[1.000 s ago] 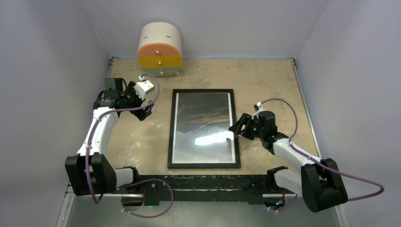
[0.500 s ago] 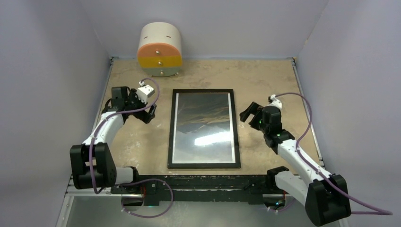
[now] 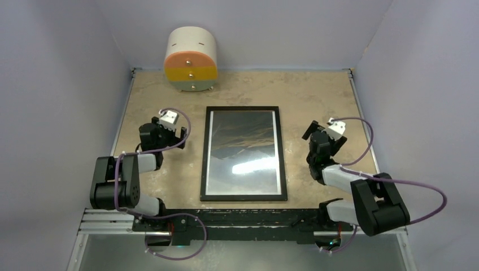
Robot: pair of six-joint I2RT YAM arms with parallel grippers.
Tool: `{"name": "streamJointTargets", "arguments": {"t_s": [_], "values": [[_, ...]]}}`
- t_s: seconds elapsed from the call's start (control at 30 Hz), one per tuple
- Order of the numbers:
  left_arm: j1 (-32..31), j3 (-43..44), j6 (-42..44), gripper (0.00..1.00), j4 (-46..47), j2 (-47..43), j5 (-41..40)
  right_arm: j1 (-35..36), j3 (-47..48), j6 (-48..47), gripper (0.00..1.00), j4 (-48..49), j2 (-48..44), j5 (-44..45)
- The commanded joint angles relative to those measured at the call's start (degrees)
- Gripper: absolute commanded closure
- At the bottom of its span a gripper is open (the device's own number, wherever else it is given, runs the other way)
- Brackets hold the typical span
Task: Put the photo into the frame
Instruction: Reset both arms
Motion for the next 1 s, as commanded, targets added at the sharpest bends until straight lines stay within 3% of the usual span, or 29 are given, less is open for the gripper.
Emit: {"name": "streamJointTargets", "arguments": {"t_s": [0.0, 0.17, 0.23, 0.3, 0.37, 0.43, 0.53, 0.6, 0.67, 0.77, 0.87, 0.9, 0.97], "values": [[0.4, -1.8, -4.8, 0.0, 20.6, 4.1, -1.2, 0.1, -5.2, -6.6, 0.01, 25.2, 4.5, 4.7], [0.3, -0.4, -5.6, 0.0, 19.2, 5.3, -1.8, -0.1, -6.3, -13.7, 0.01, 36.7, 9.8, 4.6], [0.3, -1.3, -7.1, 0.0, 21.9, 5.5, -1.7, -0.3, -7.1, -14.7, 0.01, 43.1, 14.2, 4.8], [0.3, -4.0, -8.5, 0.0, 30.8, 7.2, -1.2, -0.5, -6.4, -19.7, 0.01, 49.3, 17.4, 4.3], [0.0, -4.1, -8.6, 0.0, 33.2, 9.6, -1.4, -0.5, -5.3, -19.2, 0.01, 43.8, 16.9, -1.2], [-1.8, -3.0, -6.9, 0.0, 28.9, 8.7, -4.3, -0.5, -4.9, -19.1, 0.01, 43.6, 17.1, -2.0], [-4.8, -7.5, -3.4, 0.0, 35.7, 8.7, -8.4, -0.5, -5.0, -19.5, 0.01, 44.1, 17.3, -2.2], [-6.6, -12.3, -2.9, 0.0, 48.9, 11.8, -7.2, -0.5, -5.1, -19.6, 0.01, 44.3, 17.4, -2.3], [-7.2, -11.3, -1.7, 0.0, 41.8, 9.1, -8.7, -0.5, -5.2, -19.6, 0.01, 44.6, 17.4, -2.6], [-7.0, -8.5, -3.5, 0.0, 39.3, 10.3, -10.8, -1.1, -5.0, -19.7, 0.01, 44.1, 17.7, -5.4], [-6.8, -8.9, -3.9, 0.0, 41.6, 11.1, -10.6, -6.1, -4.0, -16.7, 0.01, 38.5, 18.7, -16.9], [-6.8, -8.6, -3.8, 0.0, 39.8, 10.4, -10.7, -6.7, -4.6, -18.0, 0.01, 45.3, 20.8, -15.7], [-6.8, -8.9, -3.9, 0.0, 39.7, 10.2, -10.7, -7.3, -3.2, -14.5, 0.01, 36.2, 18.2, -17.3]]}}
